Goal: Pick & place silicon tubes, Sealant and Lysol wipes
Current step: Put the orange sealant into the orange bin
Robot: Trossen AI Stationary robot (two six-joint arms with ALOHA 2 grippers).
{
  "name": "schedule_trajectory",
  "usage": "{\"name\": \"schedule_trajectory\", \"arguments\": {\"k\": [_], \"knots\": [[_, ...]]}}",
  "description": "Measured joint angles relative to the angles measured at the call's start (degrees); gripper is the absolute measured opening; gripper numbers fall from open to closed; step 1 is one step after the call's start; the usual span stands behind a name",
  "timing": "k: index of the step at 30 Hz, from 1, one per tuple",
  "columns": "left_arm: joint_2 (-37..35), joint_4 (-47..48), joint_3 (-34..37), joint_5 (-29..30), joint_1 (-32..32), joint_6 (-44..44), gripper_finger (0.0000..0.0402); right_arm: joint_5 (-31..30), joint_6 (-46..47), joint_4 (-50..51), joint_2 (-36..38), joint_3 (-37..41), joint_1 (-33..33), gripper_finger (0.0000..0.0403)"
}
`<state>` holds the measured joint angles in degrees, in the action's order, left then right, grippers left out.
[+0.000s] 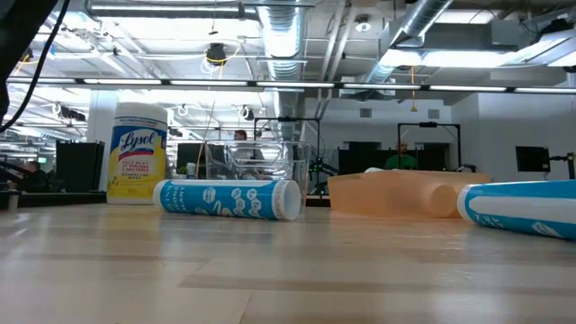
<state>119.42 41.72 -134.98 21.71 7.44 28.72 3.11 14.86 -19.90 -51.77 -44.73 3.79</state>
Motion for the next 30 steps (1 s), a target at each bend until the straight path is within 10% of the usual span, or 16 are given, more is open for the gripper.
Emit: {"name": "schedule_trajectory", "arguments": {"k": [30], "knots": [[0.1, 3.1, 0.0, 0.8, -0.3, -0.4, 0.0265, -0.7, -0.7, 3.1, 0.5, -0.5, 0.1, 0.0187]]}}
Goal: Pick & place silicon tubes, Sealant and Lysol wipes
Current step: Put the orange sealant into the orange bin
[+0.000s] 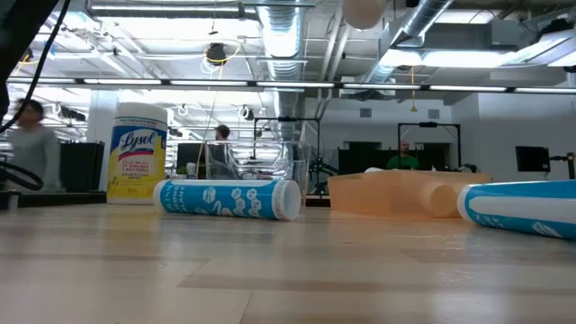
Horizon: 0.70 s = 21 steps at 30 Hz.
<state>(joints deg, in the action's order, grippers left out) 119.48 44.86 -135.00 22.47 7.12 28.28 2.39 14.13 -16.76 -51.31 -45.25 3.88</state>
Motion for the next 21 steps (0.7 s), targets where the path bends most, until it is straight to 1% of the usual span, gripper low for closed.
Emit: {"name": "schedule_trajectory", "arguments": {"k": [5, 8, 11, 18, 20, 21], "knots": [[0.0, 0.4, 0.0, 0.4, 0.0, -0.4, 0.0319, -0.2, 0.0, 0.1, 0.0, 0.0, 0.1, 0.0187], [-0.1, 1.8, 0.0, 1.7, 0.1, -2.0, 0.0341, -0.7, 0.0, 0.7, 0.0, 0.0, 0.6, 0.0187], [-0.7, 4.9, 0.0, 4.5, 0.1, -1.9, 0.0347, -0.8, 0.0, 2.8, 0.0, 0.0, 1.6, 0.0186], [-4.2, 10.5, 0.0, 14.0, 0.1, -1.6, 0.0349, -0.2, 0.3, 5.5, 0.0, 0.0, 5.1, 0.0185], [-5.3, 12.7, -0.2, 16.2, 0.1, -0.1, 0.0349, -0.1, 0.4, 6.3, 0.0, 0.0, 6.6, 0.0185], [-5.8, 15.3, -0.1, 17.2, 0.1, 1.2, 0.0349, -0.1, 0.6, 7.1, 0.0, 0.0, 7.5, 0.0185]]}}
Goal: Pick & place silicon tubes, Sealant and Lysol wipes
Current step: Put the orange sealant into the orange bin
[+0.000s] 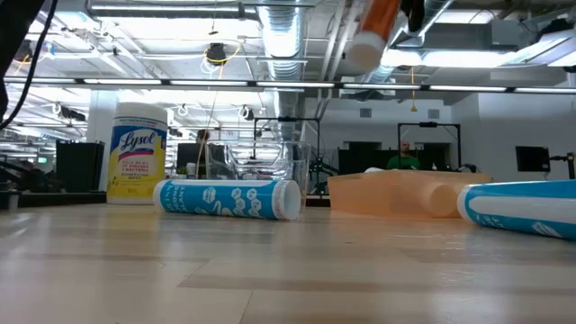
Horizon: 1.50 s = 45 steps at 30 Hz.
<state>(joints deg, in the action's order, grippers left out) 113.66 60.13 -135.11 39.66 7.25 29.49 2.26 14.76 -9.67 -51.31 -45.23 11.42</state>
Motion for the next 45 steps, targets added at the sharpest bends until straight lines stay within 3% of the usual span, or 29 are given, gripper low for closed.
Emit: {"name": "schedule_trajectory", "arguments": {"k": [5, 11, 20, 29, 37, 45], "knots": [[-1.1, 14.0, 0.0, 5.4, 0.0, 10.6, 0.0349, 0.1, 4.5, 12.4, -0.9, -2.3, 6.4, 0.0185], [-0.8, 30.2, 0.1, 7.8, 0.0, 25.6, 0.0349, 0.8, 4.5, 28.8, -7.6, -10.8, 13.9, 0.0185], [-0.7, 29.9, 3.7, 8.5, 0.6, 26.7, 0.0349, 1.0, -4.6, 39.1, -23.5, -22.4, 18.2, 0.0185], [-0.8, 29.9, 3.7, 8.9, 0.7, 26.9, 0.0349, 1.3, -4.0, 38.1, -35.1, -23.1, 21.4, 0.0185], [-0.8, 29.9, 3.7, 9.0, 0.7, 28.1, 0.0349, 2.1, -1.8, 35.7, -42.3, -23.2, 21.7, 0.0185], [-0.8, 29.9, 3.7, 9.0, 0.7, 28.0, 0.0349, 2.1, 0.3, 38.3, -44.6, -23.1, 21.7, 0.0198]]}}
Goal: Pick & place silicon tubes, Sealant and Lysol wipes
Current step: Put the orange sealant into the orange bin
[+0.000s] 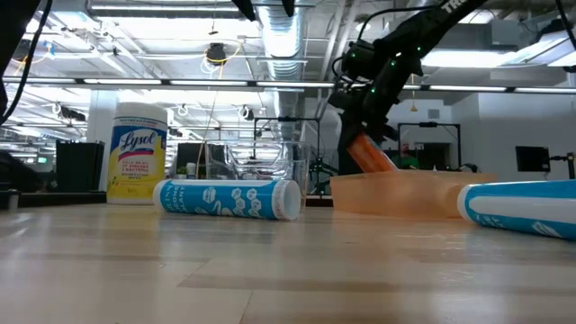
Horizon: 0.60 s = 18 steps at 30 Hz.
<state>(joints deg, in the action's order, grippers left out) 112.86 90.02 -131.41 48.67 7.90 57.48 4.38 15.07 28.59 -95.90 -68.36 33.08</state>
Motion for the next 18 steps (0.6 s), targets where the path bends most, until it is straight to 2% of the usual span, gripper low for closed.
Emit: {"name": "schedule_trajectory", "arguments": {"k": [11, 18], "knots": [[0.0, 0.0, 0.0, 0.0, 0.1, -0.2, 0.0349, 0.0, 1.4, 2.9, 0.0, 0.0, 0.0, 0.0209], [0.0, 0.0, 0.0, -0.5, 0.8, -0.2, 0.0349, -1.5, 1.1, 4.5, 0.0, 0.0, 0.0, 0.0231]]}}
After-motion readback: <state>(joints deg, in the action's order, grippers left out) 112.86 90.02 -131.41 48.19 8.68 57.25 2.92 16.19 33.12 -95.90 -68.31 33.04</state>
